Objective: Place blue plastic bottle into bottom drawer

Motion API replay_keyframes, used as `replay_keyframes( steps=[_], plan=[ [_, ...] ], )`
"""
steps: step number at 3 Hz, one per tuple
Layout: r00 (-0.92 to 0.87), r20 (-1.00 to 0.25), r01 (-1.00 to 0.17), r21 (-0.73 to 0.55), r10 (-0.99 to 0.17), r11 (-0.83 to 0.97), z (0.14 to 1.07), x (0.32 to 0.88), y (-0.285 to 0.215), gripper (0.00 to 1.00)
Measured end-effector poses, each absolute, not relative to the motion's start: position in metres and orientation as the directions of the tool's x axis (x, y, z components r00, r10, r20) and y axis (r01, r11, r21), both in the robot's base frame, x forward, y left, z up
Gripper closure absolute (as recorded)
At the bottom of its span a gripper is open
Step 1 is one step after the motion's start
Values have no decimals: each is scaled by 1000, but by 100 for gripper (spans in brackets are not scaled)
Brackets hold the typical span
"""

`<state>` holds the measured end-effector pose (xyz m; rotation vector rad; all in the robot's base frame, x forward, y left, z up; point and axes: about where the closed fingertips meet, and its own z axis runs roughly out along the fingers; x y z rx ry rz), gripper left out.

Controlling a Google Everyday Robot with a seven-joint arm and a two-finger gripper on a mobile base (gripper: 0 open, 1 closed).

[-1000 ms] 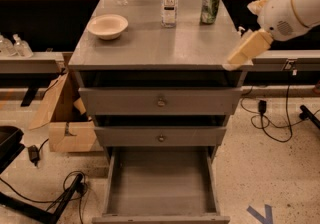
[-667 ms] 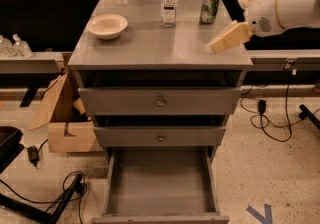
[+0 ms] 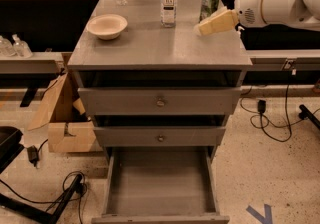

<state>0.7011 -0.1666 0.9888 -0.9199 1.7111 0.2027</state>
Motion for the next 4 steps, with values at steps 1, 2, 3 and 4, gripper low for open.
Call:
replay_keyframes(
  steps=[1, 2, 3, 4],
  plan=[
    [-69, -880, -663, -312, -470, 681, 989, 701, -167, 0],
    [-70, -895, -667, -286, -440, 688, 986, 727, -166, 0],
    [-83, -925, -662, -226, -370, 714, 973, 789, -157, 0],
    [-83, -953, -620, -180, -292, 764, 977, 834, -151, 0]
  ],
)
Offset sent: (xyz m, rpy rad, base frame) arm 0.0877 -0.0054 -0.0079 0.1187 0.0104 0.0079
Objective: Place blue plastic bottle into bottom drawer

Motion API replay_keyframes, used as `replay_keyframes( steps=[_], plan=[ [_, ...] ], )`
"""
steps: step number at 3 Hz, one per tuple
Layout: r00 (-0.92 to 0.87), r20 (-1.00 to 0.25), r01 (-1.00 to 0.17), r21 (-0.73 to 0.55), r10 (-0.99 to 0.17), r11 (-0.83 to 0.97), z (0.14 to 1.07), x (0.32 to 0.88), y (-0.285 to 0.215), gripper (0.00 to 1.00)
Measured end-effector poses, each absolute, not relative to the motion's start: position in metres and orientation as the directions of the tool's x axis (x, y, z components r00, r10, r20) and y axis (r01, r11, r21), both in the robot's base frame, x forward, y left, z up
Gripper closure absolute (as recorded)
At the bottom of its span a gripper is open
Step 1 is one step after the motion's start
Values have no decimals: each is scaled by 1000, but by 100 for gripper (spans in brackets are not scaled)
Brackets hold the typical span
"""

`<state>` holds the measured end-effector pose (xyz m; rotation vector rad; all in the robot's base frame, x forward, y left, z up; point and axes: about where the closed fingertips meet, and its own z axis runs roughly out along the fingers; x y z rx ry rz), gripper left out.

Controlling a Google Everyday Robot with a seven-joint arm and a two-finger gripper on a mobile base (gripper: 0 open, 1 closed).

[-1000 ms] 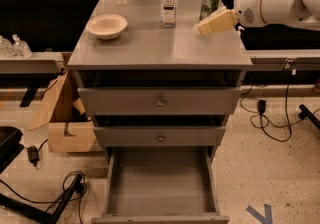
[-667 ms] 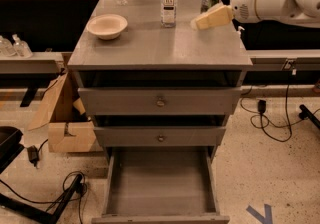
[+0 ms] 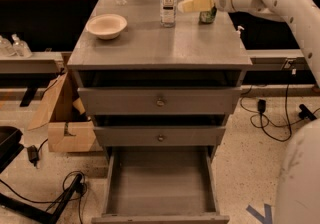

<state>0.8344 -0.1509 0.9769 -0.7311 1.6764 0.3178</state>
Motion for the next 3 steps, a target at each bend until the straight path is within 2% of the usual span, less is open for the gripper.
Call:
replay_keyframes(
  steps=[2, 3],
  plan=[
    [-34, -979, -586, -143, -200, 798, 986, 890, -126, 0],
    [-28, -979, -593, -145, -200, 792, 985, 911, -106, 0]
  ],
)
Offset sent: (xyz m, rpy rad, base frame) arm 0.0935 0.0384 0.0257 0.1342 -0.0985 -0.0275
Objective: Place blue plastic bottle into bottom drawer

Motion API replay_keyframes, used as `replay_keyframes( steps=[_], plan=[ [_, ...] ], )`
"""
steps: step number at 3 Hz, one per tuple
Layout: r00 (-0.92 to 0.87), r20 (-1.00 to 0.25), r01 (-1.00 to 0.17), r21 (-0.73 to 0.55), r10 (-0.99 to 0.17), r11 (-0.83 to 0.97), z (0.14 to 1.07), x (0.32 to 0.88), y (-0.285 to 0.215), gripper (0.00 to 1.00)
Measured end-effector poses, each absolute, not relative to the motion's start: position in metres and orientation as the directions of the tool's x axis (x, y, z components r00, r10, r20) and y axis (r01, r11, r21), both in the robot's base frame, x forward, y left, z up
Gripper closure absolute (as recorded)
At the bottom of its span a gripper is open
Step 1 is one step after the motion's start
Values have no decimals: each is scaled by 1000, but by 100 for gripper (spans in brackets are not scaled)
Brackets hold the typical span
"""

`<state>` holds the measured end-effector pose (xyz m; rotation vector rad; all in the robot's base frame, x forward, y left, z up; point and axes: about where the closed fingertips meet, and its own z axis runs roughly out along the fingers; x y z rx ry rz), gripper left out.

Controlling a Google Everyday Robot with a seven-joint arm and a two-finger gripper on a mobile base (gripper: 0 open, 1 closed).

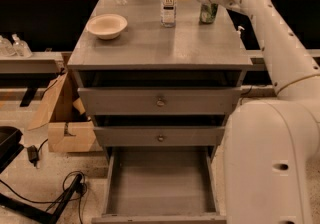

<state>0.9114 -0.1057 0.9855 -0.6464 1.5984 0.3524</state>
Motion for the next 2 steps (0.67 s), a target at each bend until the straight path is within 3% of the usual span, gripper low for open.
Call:
replay_keyframes(
  steps=[2],
  plan=[
    [-64, -979, -564, -122, -191, 817, 967, 949, -86, 0]
  ],
)
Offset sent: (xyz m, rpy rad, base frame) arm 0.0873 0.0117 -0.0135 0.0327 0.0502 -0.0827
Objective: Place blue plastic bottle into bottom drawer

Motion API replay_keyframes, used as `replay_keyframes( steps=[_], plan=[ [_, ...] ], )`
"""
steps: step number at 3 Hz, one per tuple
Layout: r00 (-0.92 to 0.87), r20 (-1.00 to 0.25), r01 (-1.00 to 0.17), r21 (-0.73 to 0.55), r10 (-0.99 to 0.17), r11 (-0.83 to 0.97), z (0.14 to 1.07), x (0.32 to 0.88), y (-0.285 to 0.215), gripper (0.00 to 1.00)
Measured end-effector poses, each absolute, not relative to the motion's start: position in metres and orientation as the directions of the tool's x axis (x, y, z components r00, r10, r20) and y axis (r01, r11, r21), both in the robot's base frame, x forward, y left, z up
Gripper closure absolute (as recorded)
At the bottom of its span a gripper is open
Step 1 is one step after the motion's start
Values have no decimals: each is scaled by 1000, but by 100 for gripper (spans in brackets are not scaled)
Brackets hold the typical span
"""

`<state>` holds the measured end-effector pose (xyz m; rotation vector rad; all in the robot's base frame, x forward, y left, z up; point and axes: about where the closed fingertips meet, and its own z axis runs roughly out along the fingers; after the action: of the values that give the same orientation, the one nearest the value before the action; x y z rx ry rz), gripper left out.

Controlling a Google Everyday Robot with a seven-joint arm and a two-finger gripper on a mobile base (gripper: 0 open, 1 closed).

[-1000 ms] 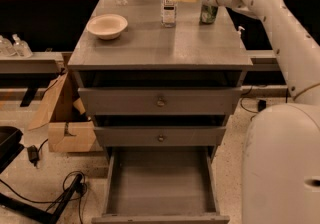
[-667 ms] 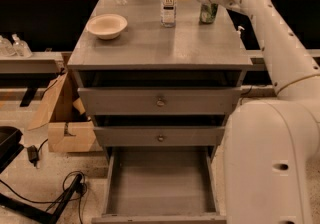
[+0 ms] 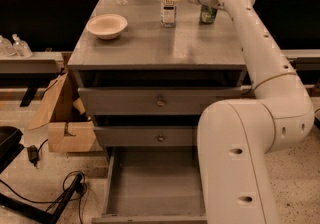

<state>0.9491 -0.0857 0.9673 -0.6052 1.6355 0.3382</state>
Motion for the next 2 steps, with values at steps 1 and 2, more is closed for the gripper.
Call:
replay_keyframes(
  steps=[1, 2],
  plan=[
    [-84, -988, -536, -68, -133, 841, 956, 965, -84, 0],
    [-86, -993, -519, -22, -78, 855, 951, 976, -80, 0]
  ],
)
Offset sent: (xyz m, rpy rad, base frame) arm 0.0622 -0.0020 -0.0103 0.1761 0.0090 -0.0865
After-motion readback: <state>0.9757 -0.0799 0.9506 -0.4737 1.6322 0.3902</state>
